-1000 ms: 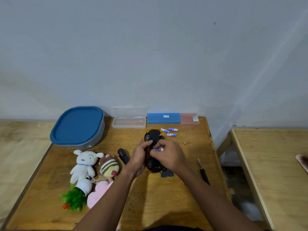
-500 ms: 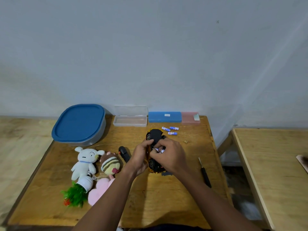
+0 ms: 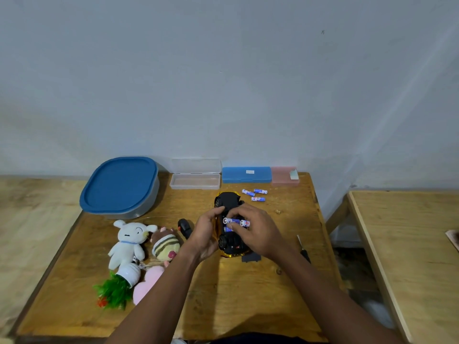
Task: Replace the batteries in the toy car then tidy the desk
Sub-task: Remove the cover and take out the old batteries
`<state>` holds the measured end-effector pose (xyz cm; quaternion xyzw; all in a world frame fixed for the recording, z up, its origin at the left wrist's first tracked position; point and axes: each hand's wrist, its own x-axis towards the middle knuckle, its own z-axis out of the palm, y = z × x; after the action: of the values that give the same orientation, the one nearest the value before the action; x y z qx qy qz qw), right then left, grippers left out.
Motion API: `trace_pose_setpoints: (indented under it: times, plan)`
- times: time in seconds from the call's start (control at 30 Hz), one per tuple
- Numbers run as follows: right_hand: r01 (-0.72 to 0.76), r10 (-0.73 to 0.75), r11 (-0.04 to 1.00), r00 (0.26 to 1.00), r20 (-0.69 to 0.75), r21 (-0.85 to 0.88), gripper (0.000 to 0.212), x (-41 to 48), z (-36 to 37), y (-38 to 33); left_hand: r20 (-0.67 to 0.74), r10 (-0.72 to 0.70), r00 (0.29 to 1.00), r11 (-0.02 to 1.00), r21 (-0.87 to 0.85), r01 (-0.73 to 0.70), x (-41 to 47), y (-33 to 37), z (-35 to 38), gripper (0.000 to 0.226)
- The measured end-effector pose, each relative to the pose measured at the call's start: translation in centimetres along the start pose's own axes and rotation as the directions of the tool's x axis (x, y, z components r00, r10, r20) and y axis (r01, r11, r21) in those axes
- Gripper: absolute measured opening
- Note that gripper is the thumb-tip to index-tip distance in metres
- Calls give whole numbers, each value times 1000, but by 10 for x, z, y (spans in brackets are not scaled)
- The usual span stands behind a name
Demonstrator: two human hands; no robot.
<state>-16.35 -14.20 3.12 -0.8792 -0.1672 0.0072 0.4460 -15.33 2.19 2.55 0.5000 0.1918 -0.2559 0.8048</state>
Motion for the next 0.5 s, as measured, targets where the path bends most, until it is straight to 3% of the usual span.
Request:
trace_pose_setpoints:
  times: [0.17,0.33,0.43,0.5]
  plan:
    - [-129,181,925,977,-116,357,14,2,-6,-12,10,41,999,999,2,-41,-1,3,6,43]
    - [-425,445,620,883,150,660,26,7,-13,-17,0,59,998,998,-5,-59,-4,1,7,51]
    - [-464,579,348,790,202,815,17,9,-14,-17,29,55,998,998,-20,-55,-2,-1,4,58]
    - [-504,618,370,761,199,780,14,8,-14,-15,-10,55,998,998,-18,-55,-1,-3,2,53]
